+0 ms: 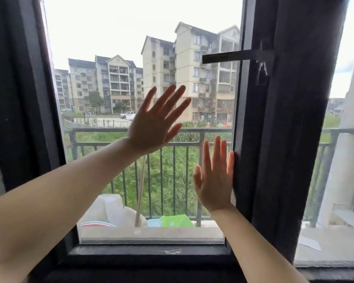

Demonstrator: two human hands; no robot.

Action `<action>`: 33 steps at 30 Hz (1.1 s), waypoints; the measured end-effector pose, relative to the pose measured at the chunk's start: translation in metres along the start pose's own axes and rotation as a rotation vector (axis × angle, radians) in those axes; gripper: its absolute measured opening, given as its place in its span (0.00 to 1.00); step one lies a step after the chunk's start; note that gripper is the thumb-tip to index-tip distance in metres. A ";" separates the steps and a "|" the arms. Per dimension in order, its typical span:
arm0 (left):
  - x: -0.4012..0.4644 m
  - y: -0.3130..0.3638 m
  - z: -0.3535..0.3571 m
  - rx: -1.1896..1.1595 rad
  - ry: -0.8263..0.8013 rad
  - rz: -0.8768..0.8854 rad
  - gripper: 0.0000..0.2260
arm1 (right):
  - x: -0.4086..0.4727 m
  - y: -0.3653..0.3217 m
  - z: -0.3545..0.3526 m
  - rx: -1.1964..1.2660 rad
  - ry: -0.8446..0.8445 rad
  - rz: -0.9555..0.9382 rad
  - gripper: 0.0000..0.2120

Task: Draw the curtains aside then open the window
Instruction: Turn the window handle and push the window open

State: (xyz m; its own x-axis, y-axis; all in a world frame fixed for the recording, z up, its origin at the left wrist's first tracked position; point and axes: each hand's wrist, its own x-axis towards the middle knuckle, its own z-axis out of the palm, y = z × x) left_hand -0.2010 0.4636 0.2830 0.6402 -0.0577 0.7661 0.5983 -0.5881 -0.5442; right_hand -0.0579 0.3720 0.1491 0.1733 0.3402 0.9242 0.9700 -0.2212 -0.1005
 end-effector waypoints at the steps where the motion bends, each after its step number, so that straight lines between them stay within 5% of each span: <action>1: 0.000 0.000 0.003 0.008 0.022 0.006 0.25 | 0.000 0.000 0.004 -0.028 0.016 0.006 0.25; 11: 0.008 -0.012 0.038 0.020 0.066 0.037 0.27 | 0.023 0.014 0.057 -0.014 0.065 -0.050 0.28; 21: 0.027 -0.031 0.123 0.211 -0.010 -0.006 0.28 | 0.074 0.034 0.175 0.277 0.039 -0.064 0.30; 33: 0.047 -0.059 0.225 0.609 -0.267 -0.110 0.29 | 0.133 0.030 0.325 0.611 -0.072 -0.133 0.29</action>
State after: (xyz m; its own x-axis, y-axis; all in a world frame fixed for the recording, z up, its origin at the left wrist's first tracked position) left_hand -0.0980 0.6766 0.2740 0.6100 0.2240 0.7601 0.7819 -0.0145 -0.6232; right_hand 0.0497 0.7079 0.1491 0.0347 0.3945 0.9182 0.9025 0.3823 -0.1983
